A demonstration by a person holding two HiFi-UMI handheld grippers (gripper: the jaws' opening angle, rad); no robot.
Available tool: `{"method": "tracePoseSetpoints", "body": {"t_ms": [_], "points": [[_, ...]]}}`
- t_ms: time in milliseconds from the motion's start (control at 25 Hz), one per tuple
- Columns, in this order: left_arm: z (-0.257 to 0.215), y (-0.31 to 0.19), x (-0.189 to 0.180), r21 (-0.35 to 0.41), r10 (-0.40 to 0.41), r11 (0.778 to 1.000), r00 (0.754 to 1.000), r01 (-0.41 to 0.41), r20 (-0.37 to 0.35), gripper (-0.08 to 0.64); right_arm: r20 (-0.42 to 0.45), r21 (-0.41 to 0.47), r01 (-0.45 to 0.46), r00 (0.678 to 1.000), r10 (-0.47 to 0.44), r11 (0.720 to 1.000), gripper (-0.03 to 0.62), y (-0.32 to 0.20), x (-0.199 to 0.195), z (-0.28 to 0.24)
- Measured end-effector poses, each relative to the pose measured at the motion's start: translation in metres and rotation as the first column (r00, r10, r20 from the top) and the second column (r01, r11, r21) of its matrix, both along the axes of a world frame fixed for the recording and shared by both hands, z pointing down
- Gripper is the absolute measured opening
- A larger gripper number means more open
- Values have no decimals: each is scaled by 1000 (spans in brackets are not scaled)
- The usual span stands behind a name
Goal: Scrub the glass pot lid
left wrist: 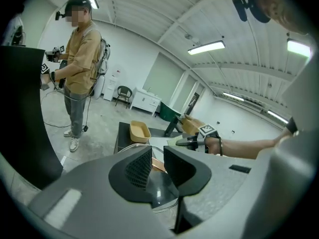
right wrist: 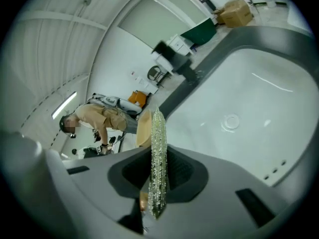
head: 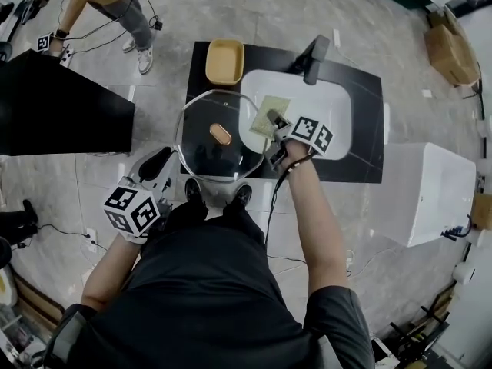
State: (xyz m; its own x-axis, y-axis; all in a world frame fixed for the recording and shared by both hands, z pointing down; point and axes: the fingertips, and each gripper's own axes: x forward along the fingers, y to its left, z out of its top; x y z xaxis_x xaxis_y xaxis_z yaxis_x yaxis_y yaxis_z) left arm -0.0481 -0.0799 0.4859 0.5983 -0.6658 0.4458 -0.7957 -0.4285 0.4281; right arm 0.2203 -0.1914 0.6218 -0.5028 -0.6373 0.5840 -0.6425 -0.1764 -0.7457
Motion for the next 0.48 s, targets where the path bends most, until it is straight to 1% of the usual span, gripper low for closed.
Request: {"method": "tracePoseSetpoints", "body": {"t_ms": [40, 120, 160, 240, 360, 480], "points": [[1, 2, -8, -3, -20, 1000, 1000, 20, 0, 74, -2, 21, 49, 999, -49, 999, 66, -13, -23, -8], [2, 7, -24, -11, -61, 998, 998, 61, 1, 74, 1, 52, 153, 988, -153, 987, 66, -35, -78, -19], [2, 10, -32, -13, -81, 997, 997, 81, 2, 74, 4, 56, 198, 980, -198, 979, 65, -42, -105, -21], [1, 14, -50, -17, -121, 993, 993, 121, 4, 74, 3, 32, 259, 966, -260, 965, 66, -51, -149, -14], [5, 22, -77, -44, -184, 982, 983, 184, 4, 74, -35, -41, 301, 953, -302, 953, 64, -58, -189, 10], [11, 30, -98, -80, -241, 968, 971, 240, -7, 74, -107, -98, 340, 931, -350, 935, 66, -60, -206, 20]]}}
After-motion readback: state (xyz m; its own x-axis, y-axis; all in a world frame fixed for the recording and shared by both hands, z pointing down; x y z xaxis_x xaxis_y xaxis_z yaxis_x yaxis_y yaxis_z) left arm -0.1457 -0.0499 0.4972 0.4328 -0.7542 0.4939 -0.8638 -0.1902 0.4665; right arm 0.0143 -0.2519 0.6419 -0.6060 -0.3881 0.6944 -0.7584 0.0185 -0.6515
